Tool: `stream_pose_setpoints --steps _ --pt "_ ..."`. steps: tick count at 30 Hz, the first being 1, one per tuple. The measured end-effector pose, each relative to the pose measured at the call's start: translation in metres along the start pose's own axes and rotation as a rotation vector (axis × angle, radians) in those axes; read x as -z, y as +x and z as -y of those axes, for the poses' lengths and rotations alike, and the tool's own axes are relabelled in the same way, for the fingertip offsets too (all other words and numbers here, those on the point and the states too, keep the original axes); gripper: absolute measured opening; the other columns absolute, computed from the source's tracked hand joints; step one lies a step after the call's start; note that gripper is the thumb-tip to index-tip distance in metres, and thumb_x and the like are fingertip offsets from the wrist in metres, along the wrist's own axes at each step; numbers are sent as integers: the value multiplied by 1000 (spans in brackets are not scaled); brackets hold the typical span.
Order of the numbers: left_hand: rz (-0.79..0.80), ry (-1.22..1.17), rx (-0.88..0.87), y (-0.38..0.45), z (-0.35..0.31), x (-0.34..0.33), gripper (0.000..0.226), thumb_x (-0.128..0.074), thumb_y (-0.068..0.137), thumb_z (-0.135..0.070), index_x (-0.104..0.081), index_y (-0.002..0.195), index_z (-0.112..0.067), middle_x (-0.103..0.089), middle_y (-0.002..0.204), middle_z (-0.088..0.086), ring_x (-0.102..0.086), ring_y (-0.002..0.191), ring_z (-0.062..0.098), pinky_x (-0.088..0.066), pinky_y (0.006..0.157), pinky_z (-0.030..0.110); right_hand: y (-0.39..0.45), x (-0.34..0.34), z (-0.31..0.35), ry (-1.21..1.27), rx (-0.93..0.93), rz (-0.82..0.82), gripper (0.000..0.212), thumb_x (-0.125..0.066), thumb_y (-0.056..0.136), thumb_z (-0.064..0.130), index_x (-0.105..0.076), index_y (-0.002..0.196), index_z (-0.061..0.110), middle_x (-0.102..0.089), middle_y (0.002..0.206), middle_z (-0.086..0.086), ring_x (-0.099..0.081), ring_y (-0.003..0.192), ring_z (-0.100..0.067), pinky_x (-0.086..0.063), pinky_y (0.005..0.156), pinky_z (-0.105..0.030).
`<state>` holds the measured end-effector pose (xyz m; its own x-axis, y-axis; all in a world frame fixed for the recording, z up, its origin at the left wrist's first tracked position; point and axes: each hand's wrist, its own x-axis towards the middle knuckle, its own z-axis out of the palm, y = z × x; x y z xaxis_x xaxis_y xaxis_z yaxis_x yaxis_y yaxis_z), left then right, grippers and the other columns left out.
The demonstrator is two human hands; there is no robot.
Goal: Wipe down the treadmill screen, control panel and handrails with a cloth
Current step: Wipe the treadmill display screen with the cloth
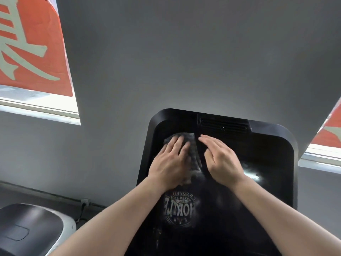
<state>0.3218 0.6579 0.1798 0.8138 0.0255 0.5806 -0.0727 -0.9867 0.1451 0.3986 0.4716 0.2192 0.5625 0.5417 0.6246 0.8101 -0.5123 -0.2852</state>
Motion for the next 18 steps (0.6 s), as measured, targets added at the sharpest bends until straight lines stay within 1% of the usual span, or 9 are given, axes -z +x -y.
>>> stream_pose_setpoints --steps 3,6,8,10,12,13,16,17,18 --pt "-70 42 100 -4 4 -10 51 -43 109 -35 -42 157 -19 -34 167 13 -25 156 32 -32 123 51 -17 -5 -45 -348 169 84 57 -41 100 25 -50 155 14 -44 164 -3 -32 156 -16 -25 127 -39" --pt "27 135 -125 -46 -11 -28 55 -44 106 -31 -39 159 -17 -28 168 18 -17 158 37 -28 125 53 -23 -16 -58 -445 220 46 60 -43 100 25 -43 159 15 -37 168 -1 -26 158 -15 -25 127 -45" --pt "41 187 -225 -45 1 -27 54 -45 105 -35 -43 157 -18 -32 167 18 -22 157 36 -29 125 53 -22 -19 -57 -462 217 24 61 -42 99 25 -43 160 15 -36 168 -1 -27 158 -16 -27 127 -47" --pt "-9 186 -82 -14 14 -12 55 -47 103 -35 -45 156 -18 -36 165 19 -30 154 39 -35 121 55 -21 -20 -57 -476 232 17 61 -42 99 25 -43 159 14 -36 168 -2 -28 158 -17 -27 127 -47" --pt "1 196 81 7 9 -2 60 -44 101 -33 -39 159 -16 -32 165 22 -27 153 44 -32 122 56 -21 -20 -59 -467 239 10 61 -44 99 24 -43 159 13 -37 168 -2 -28 158 -17 -26 127 -47" --pt "-2 215 36 2 0 -9 63 -44 100 -32 -36 160 -16 -29 166 23 -23 154 47 -29 123 57 -22 -20 -59 -461 241 7 61 -45 99 24 -44 159 13 -37 168 -2 -28 158 -17 -26 127 -47" --pt "77 273 -348 -41 -20 -37 59 -51 99 -32 -44 156 -18 -29 167 22 -20 155 48 -25 125 58 -21 -20 -59 -440 248 3 60 -47 98 21 -46 157 13 -39 167 -2 -31 157 -17 -29 126 -47" --pt "76 291 -408 -45 -12 -37 57 -52 100 -34 -46 155 -19 -30 167 21 -21 155 46 -26 125 57 -21 -19 -58 -432 248 9 59 -47 98 21 -47 157 13 -40 166 -2 -31 156 -17 -29 125 -48" --pt "63 296 -392 -40 -2 -31 57 -52 101 -36 -47 155 -20 -31 167 19 -23 156 43 -28 124 56 -21 -18 -57 -422 246 15 59 -48 99 20 -47 157 14 -40 167 -1 -31 157 -16 -29 125 -48"
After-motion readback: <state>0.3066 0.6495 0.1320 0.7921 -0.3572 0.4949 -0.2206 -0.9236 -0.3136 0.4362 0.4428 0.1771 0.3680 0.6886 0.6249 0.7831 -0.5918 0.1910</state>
